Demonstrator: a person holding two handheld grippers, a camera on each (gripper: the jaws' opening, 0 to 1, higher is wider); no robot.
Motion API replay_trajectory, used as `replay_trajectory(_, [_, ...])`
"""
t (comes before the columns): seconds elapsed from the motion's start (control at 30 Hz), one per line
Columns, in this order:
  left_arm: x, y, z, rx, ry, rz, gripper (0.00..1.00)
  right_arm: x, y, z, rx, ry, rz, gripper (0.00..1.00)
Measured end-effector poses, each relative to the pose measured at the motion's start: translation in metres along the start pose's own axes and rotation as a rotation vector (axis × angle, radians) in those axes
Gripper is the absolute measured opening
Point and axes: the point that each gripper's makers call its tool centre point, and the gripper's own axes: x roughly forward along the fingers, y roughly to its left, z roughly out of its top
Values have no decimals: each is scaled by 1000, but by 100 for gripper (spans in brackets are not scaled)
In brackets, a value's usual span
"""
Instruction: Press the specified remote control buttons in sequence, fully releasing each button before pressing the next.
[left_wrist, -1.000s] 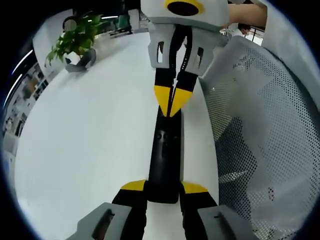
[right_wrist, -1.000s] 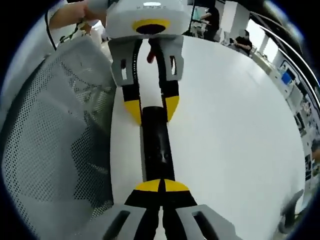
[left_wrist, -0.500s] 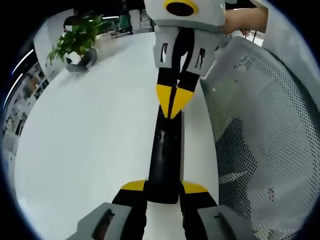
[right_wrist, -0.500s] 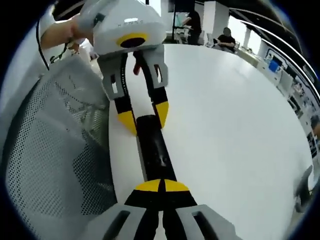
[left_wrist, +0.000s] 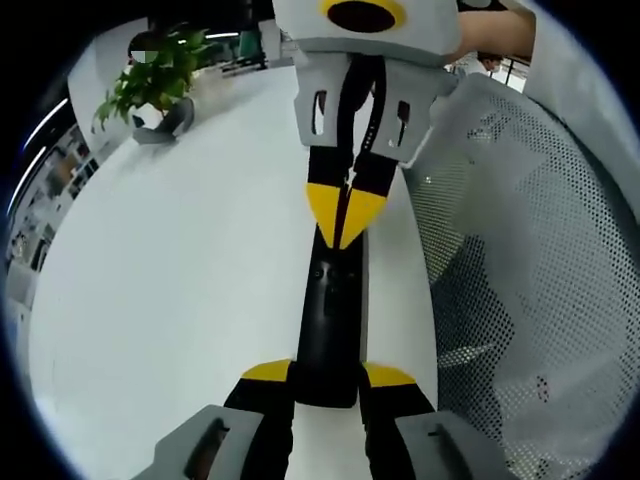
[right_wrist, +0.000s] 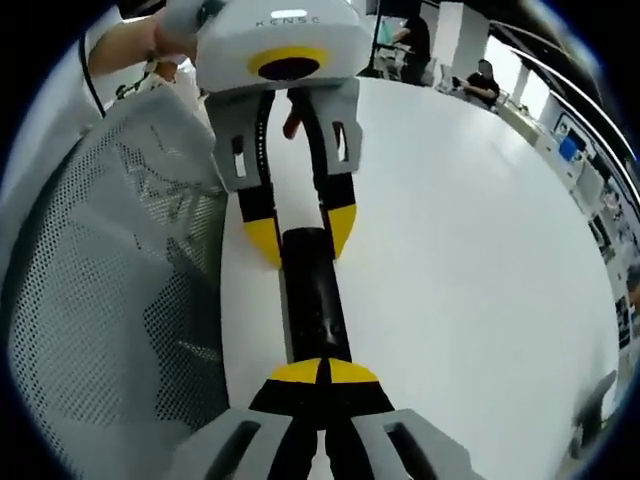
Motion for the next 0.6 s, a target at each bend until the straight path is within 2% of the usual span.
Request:
replay_trajectory(0.13, [0,0,0,1,1,1,25,-1,0,-1,9,-20,-1,0])
replay_trajectory(0.23, [0,0,0,2,3,0,25,-2,-1,0,99,-75,7,0])
replay_trajectory(0.47, [0,0,0,-6,-4,7,25,-5,-2,7,67,-113,-10,0])
replay_trajectory(0.6, [0,0,0,-12,-14,7,25,0,0,10,38,-103,2,0])
